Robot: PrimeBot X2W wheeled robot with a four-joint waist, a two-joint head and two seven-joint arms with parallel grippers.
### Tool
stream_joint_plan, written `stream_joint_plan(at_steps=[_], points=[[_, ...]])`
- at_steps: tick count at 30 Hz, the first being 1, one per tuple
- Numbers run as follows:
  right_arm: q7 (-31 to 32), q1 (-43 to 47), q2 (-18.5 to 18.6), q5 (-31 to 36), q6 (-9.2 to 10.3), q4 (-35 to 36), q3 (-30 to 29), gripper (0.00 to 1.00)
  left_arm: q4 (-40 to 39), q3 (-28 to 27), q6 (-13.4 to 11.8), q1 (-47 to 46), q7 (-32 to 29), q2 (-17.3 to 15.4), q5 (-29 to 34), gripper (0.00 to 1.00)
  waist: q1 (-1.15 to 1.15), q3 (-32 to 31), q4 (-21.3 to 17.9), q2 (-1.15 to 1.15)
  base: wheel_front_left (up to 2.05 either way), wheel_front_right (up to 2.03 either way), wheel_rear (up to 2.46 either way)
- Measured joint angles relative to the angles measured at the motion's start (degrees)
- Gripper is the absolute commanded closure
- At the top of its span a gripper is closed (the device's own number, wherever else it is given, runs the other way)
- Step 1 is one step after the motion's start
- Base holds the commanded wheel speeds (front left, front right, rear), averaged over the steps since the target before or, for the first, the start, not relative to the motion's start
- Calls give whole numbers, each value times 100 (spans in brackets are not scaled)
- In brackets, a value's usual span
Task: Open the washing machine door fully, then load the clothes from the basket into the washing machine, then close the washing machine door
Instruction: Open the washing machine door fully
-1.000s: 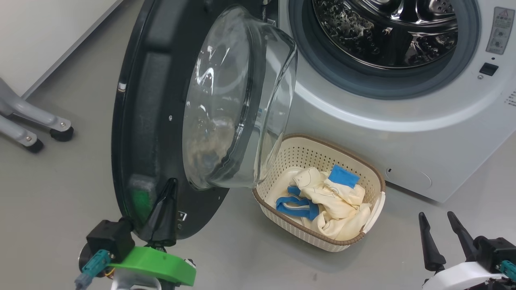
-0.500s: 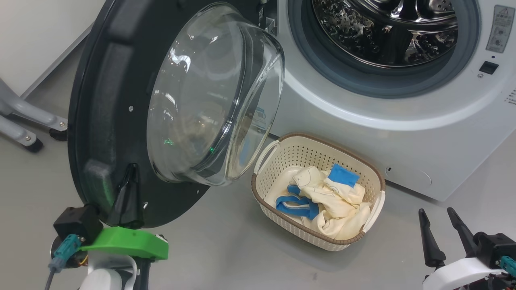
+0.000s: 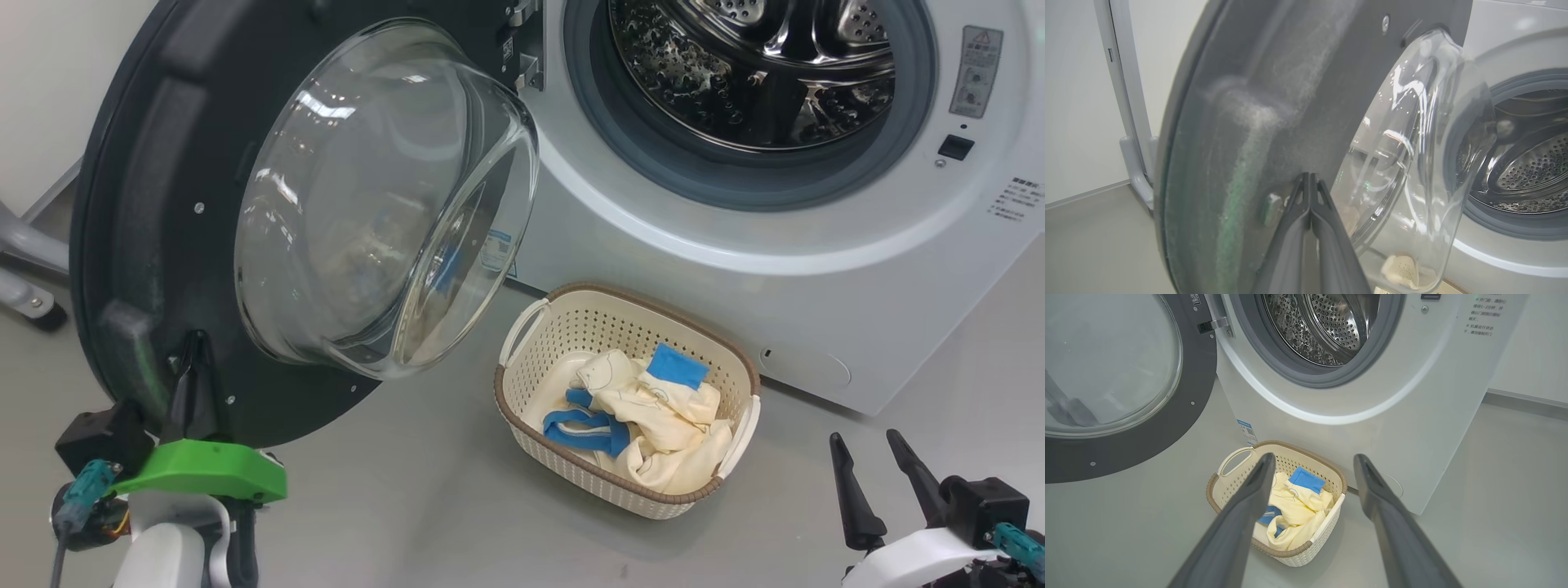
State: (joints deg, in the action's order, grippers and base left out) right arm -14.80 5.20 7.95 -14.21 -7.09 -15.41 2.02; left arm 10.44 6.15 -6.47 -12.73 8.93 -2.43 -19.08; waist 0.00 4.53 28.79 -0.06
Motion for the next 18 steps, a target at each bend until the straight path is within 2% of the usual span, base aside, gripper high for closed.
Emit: stream_joint_plan(at_steps=[5,18], points=[[0,0,-15,-2,0,-23,10,0,370,-68,-1,-150,119,-113,23,100,0,-41,-105,0,0,0,0],[0,16,-51,-47,0,-82,-68,0,1104,-166,-1,-486,330,-132,23,100,0,-157,-255,0,0,0,0]])
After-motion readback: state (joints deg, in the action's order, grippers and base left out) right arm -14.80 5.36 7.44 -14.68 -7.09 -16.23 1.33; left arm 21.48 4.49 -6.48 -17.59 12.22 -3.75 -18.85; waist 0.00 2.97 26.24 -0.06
